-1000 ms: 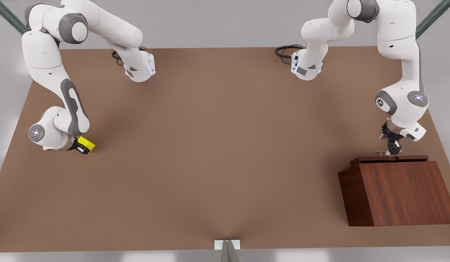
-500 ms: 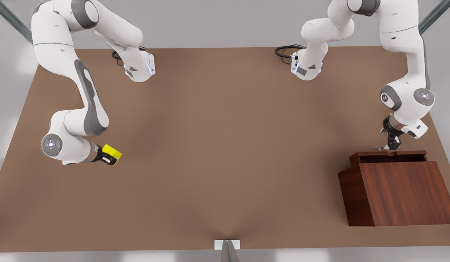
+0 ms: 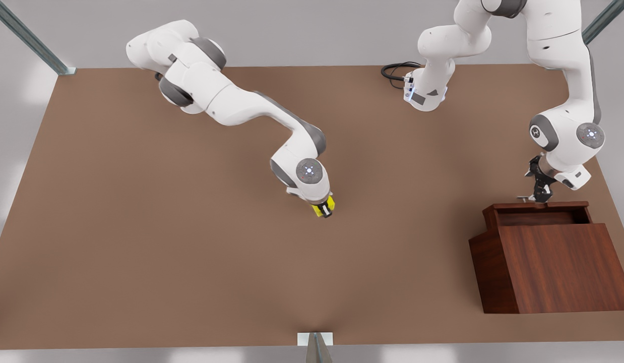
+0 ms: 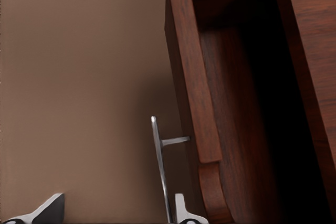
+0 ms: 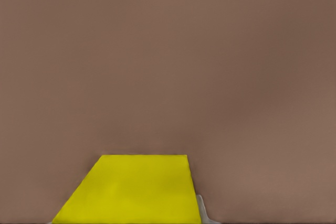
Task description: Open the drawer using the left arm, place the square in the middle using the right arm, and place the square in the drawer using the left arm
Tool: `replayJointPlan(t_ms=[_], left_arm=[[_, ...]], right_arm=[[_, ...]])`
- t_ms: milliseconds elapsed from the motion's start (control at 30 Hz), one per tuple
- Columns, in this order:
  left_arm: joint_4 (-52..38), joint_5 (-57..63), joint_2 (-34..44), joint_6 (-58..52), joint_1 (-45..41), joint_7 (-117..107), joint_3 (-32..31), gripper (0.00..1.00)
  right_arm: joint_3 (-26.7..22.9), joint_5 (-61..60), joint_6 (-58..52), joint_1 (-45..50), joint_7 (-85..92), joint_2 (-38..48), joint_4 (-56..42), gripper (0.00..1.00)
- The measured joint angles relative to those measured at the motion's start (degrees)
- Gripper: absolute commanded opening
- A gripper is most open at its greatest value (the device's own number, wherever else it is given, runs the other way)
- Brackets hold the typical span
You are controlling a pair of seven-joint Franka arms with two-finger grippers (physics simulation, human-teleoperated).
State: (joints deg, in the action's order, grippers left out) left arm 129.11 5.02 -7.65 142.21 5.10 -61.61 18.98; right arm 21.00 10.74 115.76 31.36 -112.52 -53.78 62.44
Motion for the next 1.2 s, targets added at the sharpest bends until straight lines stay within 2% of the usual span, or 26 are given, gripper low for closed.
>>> replayJointPlan(t_ms=[133,300,333,367,400,633,733,767,833,867,900,1000,1033,1100,1133,1167,1200], left_arm=[[0.0,0.1,0.3,-1.6,0.0,0.0,0.0,1.0],[0.0,1.4,1.1,-2.6,0.1,-0.1,1.1,1.0],[0.0,1.5,1.1,-2.7,0.1,-0.1,1.1,1.0],[0.1,1.6,1.1,-2.8,0.0,-0.1,1.1,1.0],[0.1,1.7,1.0,-3.1,0.0,-0.1,1.1,1.0],[0.2,1.9,2.4,-6.7,0.0,-0.2,1.1,1.0],[0.2,1.9,2.3,-6.7,0.1,-0.4,1.1,1.0],[0.2,1.9,2.3,-6.7,0.0,-0.4,1.1,1.0],[0.2,2.0,2.1,-6.7,0.0,-0.4,1.1,1.0],[0.3,2.0,2.2,-6.7,0.0,-0.4,1.1,1.0],[0.4,2.0,2.2,-6.8,0.0,-0.2,1.1,1.0],[0.4,2.0,2.7,-8.4,0.1,-0.2,1.1,1.0],[0.4,2.0,2.9,-9.1,0.0,-0.2,1.1,1.0],[0.4,2.0,3.5,-10.4,0.0,-0.2,1.1,1.0],[0.4,2.0,3.5,-10.5,0.0,-0.2,1.1,1.0],[0.4,2.0,3.4,-10.4,0.1,-0.3,1.1,1.0],[0.4,2.0,3.5,-10.5,0.0,-0.3,1.1,1.0]], right_arm=[[-2.1,0.5,5.6,4.9,-7.7,-3.1,-0.2,0.7],[-3.4,3.6,7.5,6.6,-6.9,-4.8,0.6,0.72],[-3.4,3.6,7.4,6.6,-3.9,-4.9,1.3,0.78],[-3.4,3.4,7.0,6.5,-2.0,-4.8,1.5,0.94],[-3.4,3.3,6.9,6.7,-2.0,-4.8,1.5,1.0],[-3.0,3.2,6.2,4.3,1.1,-1.8,1.4,1.0],[-2.6,3.2,-5.0,1.4,21.2,4.5,1.5,1.0],[-1.6,1.2,-12.1,-3.9,34.1,9.4,1.9,1.0],[-1.0,-6.3,-26.7,-19.9,71.3,17.0,2.4,1.0],[-1.1,-6.7,-31.2,-28.4,90.4,20.7,2.4,1.0],[-1.2,-6.4,-37.7,-33.0,102.7,22.2,2.2,1.0],[0.2,-4.8,-35.8,-29.6,104.2,22.7,2.4,1.0],[0.1,-2.5,-34.7,-25.2,103.6,22.7,1.5,1.0],[0.1,4.4,-28.8,-24.1,104.2,21.7,1.5,1.0],[-1.9,5.7,-28.2,-24.2,104.0,22.0,-2.8,1.0],[-3.4,6.1,-30.4,-25.5,101.8,26.2,-2.9,1.0],[-3.0,1.8,-30.2,-31.2,100.5,33.4,2.4,1.0]])
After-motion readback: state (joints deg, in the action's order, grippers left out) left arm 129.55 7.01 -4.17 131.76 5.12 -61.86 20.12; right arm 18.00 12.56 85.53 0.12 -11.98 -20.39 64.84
